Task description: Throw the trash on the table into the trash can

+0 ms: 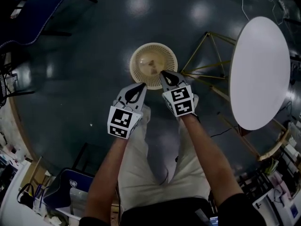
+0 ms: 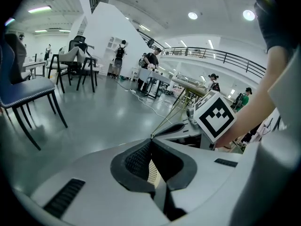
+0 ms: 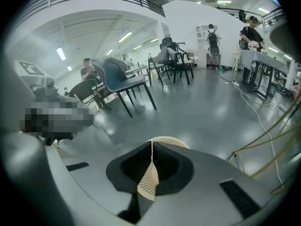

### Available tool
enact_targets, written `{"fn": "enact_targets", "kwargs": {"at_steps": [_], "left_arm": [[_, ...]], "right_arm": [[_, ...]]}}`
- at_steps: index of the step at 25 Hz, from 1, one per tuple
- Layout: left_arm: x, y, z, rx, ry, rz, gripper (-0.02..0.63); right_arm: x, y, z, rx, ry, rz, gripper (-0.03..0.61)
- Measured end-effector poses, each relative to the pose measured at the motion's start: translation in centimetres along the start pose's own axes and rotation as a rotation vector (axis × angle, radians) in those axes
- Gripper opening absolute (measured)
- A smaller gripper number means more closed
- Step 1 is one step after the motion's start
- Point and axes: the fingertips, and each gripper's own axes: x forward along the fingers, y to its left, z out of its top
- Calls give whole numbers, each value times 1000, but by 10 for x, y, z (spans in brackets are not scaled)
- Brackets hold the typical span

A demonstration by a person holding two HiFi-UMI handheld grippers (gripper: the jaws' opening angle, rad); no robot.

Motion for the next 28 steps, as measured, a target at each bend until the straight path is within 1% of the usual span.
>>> {"fn": "enact_targets", "kwargs": {"at_steps": [5, 8, 11, 18, 24, 28], "left_arm": [[-18, -11, 28, 11, -22, 4, 15], [-29, -16, 39, 6, -15, 5, 15], [-30, -16, 59, -1, -24, 13, 15], [-54, -30, 132, -1, -96, 34, 15], [-78, -66, 202, 38, -151, 36, 15], [-101, -88, 245, 53, -188, 38, 15]], "right_arm": [[-33, 4, 32, -4, -40, -3, 20], [-51, 12, 49, 7, -60, 2, 18], [-66, 13, 77, 13, -98, 13, 18], [-124, 20, 150, -26, -166, 16, 18], [-197, 13, 204, -40, -242, 9, 18], [-245, 20, 234, -52, -308, 14, 18]]}}
